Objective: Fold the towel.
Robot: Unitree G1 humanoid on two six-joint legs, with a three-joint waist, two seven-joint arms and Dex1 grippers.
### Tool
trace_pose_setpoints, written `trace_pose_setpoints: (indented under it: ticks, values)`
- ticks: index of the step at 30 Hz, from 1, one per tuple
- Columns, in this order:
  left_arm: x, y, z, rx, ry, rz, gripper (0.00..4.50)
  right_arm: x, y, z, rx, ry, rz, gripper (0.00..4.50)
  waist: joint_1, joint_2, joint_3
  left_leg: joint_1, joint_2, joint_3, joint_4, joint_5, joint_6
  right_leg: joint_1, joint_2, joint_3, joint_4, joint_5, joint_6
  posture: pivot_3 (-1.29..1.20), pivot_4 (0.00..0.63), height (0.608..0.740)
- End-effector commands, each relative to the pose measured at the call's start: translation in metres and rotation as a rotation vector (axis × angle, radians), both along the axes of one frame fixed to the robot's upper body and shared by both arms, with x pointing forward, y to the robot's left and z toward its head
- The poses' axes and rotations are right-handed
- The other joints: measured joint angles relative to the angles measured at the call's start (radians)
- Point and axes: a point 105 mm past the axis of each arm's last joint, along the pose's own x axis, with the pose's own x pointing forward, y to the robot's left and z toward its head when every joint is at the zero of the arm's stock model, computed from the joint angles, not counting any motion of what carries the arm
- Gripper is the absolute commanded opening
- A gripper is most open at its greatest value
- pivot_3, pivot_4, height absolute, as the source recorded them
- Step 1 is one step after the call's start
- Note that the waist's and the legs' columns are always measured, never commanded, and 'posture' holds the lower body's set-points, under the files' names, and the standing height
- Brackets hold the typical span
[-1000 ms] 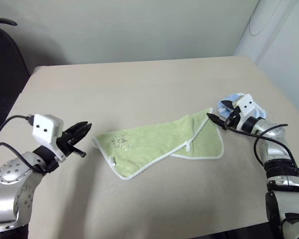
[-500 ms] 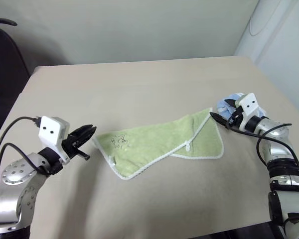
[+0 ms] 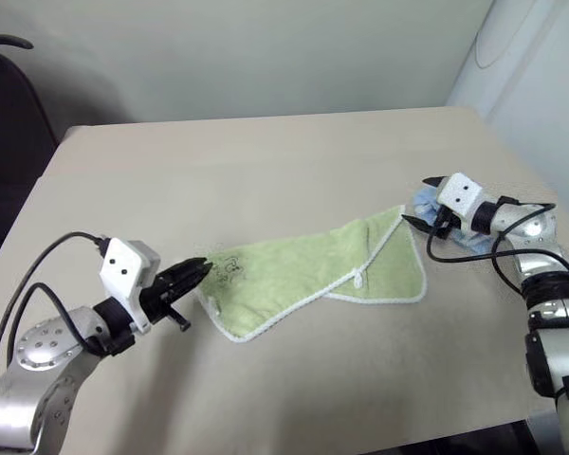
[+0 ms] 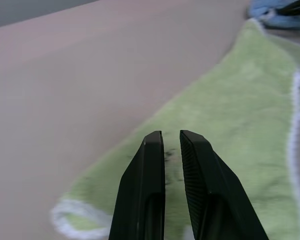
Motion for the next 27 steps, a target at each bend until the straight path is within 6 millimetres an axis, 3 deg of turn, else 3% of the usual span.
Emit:
trace_pose_setpoints:
  ticks: [1,11,27]
  values:
    - [-0.013,-0.019,-0.003,0.030,0.025,-0.120,0.64,0.002,-0.002,0.011,-0.118,-0.060,0.034,4.46,0.000,0.000,0.000,0.000,0.000,0.000,0.000,0.000,0.000,0.000,0.000,0.000,0.000,0.000,0.000,0.00,0.150,0.740]
    - [-0.014,-0.029,-0.014,0.058,0.042,-0.164,0.64,0.015,0.004,-0.001,-0.429,-0.137,0.059,4.46,-0.001,0.001,0.000,0.000,0.000,0.000,0.000,0.000,0.001,-0.001,0.000,0.000,0.001,0.000,-0.001,0.00,0.150,0.740]
    - [-0.015,-0.030,-0.018,0.064,0.038,-0.159,0.64,0.030,0.026,-0.010,-0.540,-0.211,0.063,4.46,-0.003,0.001,0.000,-0.001,0.001,0.000,-0.001,-0.001,0.002,-0.002,-0.001,0.000,0.001,0.000,-0.001,0.00,0.150,0.740]
